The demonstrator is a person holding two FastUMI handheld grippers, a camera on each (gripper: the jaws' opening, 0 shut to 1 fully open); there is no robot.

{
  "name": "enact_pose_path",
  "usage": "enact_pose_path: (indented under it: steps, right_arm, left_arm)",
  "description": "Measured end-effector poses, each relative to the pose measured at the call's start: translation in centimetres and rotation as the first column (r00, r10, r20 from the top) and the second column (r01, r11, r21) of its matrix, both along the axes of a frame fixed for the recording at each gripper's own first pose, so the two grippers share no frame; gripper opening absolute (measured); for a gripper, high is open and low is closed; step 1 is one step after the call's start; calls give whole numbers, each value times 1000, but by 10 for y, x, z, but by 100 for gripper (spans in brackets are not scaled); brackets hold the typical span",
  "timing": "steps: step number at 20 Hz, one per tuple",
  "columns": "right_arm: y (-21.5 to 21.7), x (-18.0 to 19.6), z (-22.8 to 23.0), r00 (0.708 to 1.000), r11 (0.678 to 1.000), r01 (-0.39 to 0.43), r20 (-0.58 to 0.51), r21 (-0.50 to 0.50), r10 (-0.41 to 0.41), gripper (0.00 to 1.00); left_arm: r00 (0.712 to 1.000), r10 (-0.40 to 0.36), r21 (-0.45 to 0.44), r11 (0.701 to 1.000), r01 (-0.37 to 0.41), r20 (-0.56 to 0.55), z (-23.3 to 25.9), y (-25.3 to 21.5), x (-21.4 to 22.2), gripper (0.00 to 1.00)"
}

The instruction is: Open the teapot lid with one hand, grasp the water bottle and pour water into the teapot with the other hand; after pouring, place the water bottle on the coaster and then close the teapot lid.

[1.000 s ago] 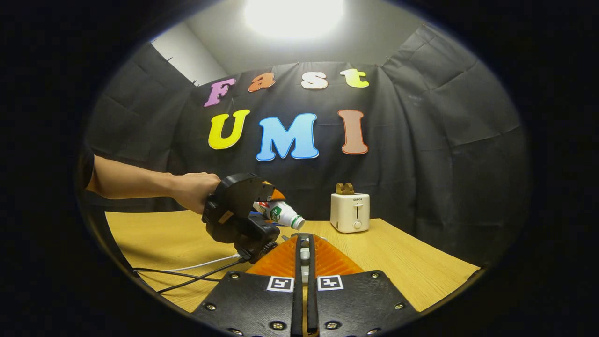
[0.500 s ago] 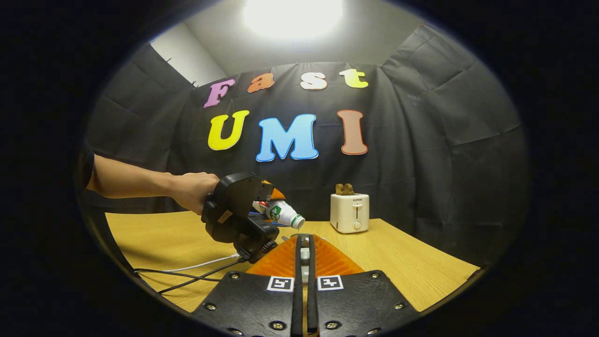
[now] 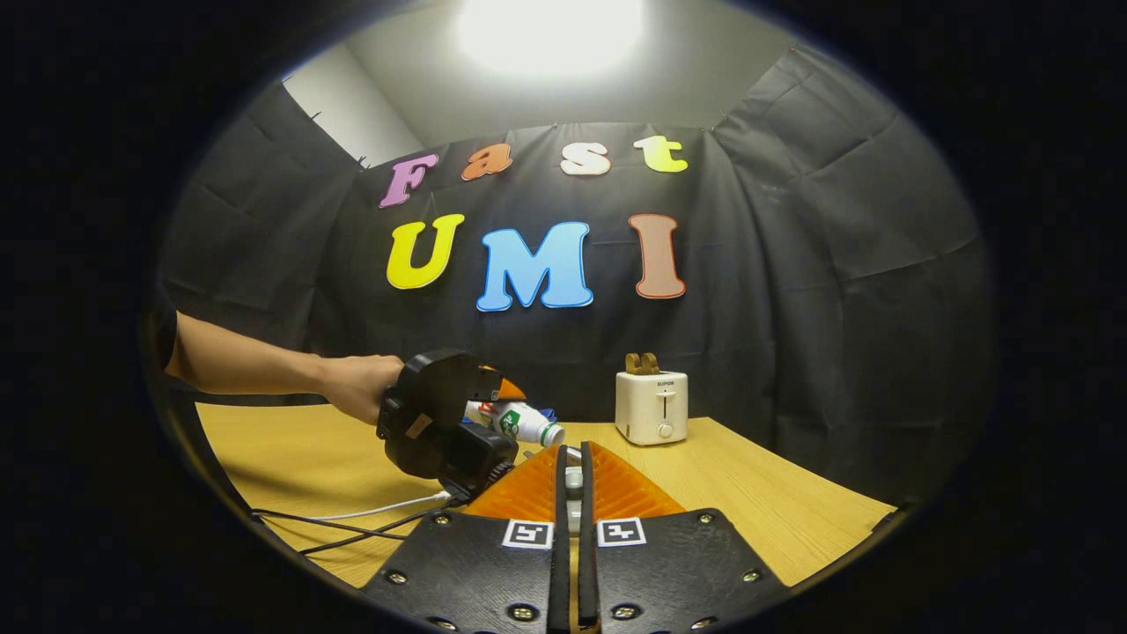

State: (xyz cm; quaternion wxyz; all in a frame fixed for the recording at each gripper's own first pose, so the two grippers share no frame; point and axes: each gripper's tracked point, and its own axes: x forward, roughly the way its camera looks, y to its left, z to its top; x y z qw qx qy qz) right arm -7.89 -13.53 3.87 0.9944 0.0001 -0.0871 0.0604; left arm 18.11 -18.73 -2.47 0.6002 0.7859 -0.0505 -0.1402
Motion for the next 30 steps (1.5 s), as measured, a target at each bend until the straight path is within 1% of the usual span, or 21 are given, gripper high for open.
enact_pose_path:
  steps: [4, 5, 6, 8, 9, 10, 11, 13, 14, 15, 16, 17, 19, 20, 21, 22, 24, 25, 26, 27, 30]
  right_arm:
    - [-1, 2, 2, 1000, 1000, 6, -4, -9, -6, 4]
    - [-3, 4, 4, 1000, 1000, 8, -4, -6, -8, 4]
    - [-4, 5, 6, 1000, 1000, 9, -7, -2, -9, 4]
    - [-7, 10, 8, 1000, 1000, 13, -15, 3, -13, 4]
    - [-9, 13, 10, 1000, 1000, 16, -20, 6, -16, 4]
    - [-11, 17, 12, 1000, 1000, 19, -24, 13, -19, 4]
    - [-14, 20, 15, 999, 1000, 22, -27, 18, -21, 4]
    - [-14, 28, 22, 999, 1000, 24, -33, 8, -24, 4]
    - [-12, 31, 28, 999, 1000, 23, -27, 0, -23, 4]
    - [-9, 35, 32, 1000, 1000, 18, -21, -7, -19, 4]
    - [-6, 40, 37, 1000, 1000, 15, -19, -16, -16, 4]
    - [-1, 46, 38, 1000, 1000, 10, -23, -27, -10, 4]
    - [9, 66, 41, 999, 999, -8, -36, -42, 7, 4]
    - [17, 85, 40, 998, 999, -19, -54, -42, 16, 4]
    - [19, 101, 38, 997, 999, -14, -71, -45, 10, 4]
    - [22, 117, 37, 996, 999, -5, -87, -47, 1, 4]
    - [30, 149, 34, 993, 1000, -6, -122, -27, 3, 4]
    - [38, 168, 28, 988, 1000, -15, -155, -1, 15, 4]
    - [42, 181, 23, 984, 1000, -14, -177, 14, 16, 4]
    - [44, 191, 17, 982, 1000, -6, -190, 8, 7, 4]
    - [48, 210, 1, 978, 999, 16, -209, -35, -23, 4]
  left_arm:
    - [998, 6, -122, 992, -15, -68, -15, 6, 1, 75]
    - [996, 6, -154, 988, -19, -86, -18, 7, 1, 80]
    - [995, 5, -190, 982, -23, -98, -20, 8, 0, 81]
    - [995, -2, -274, 961, -27, -103, -15, 12, -1, 80]
    - [994, -7, -322, 946, -28, -108, -13, 14, -1, 75]
    - [995, -14, -389, 921, -28, -103, -8, 16, -4, 70]
    - [995, -18, -447, 894, -28, -99, -3, 17, -2, 75]
    - [994, -30, -574, 818, -34, -101, 7, 25, -5, 81]
    - [994, -37, -626, 779, -38, -106, 11, 29, -6, 70]
    - [992, -41, -681, 731, -50, -117, 13, 35, -5, 80]
    - [988, -51, -733, 676, -74, -148, 11, 39, -5, 75]
    - [983, -59, -782, 614, -104, -176, 7, 47, -8, 81]
    - [977, -70, -856, 498, -141, -202, 7, 59, -12, 81]
    - [975, -88, -900, 409, -150, -203, 14, 72, -14, 81]
    - [975, -98, -929, 338, -154, -198, 19, 82, -14, 75]
    - [976, -105, -954, 254, -158, -189, 25, 93, -13, 78]
    - [964, -146, -972, 111, -206, -221, 34, 113, -16, 81]
    - [962, -165, -976, 23, -217, -218, 45, 129, -17, 81]
    - [960, -175, -973, -40, -227, -217, 52, 142, -19, 75]
    - [962, -173, -968, -96, -232, -213, 58, 156, -20, 80]
    - [968, -138, -943, -234, -237, -209, 76, 203, -11, 80]
